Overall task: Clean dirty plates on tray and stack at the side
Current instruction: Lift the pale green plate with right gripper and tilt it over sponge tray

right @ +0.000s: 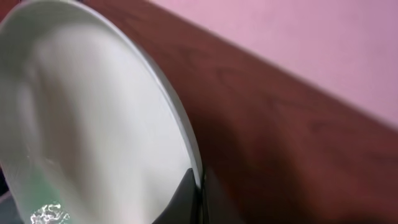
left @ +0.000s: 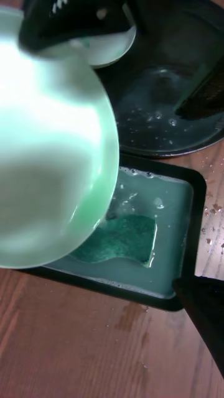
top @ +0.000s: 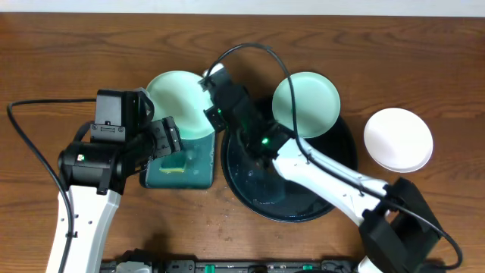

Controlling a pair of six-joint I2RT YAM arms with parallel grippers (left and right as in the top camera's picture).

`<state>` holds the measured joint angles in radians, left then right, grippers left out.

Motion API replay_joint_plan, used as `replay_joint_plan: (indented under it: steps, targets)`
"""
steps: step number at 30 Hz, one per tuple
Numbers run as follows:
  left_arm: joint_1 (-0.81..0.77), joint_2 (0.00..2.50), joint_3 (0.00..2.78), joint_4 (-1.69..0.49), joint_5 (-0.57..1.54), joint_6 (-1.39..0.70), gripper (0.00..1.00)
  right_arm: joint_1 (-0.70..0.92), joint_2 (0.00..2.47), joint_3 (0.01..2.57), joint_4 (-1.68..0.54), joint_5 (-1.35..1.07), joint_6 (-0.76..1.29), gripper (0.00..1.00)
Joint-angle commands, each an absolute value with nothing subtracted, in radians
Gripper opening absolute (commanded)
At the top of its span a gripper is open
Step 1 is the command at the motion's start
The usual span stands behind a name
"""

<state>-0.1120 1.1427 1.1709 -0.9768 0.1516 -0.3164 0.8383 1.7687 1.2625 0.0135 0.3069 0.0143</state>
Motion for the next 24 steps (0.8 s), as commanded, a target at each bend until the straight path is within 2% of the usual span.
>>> replay_joint_plan:
  steps: [1,8,15,24]
  targets:
    - [-0.109,1.14,1.181,-0.979,0.153,-0.311,0.81,0.881,1.682,1.275,0.033,0.459,-0.139,0.01]
    - [-0.109,1.14,1.181,-0.979,0.153,-0.311,0.81,0.925,1.615,1.275,0.093,0.581,-0.266,0.01]
    - [-0.109,1.141,1.181,-0.979,0.153,-0.311,0.81,0.942,1.589,1.275,0.162,0.598,-0.404,0.01]
    - [-0.109,1.141,1.181,-0.979,0.153,-0.311,0.81,0.952,1.589,1.275,0.174,0.604,-0.434,0.01]
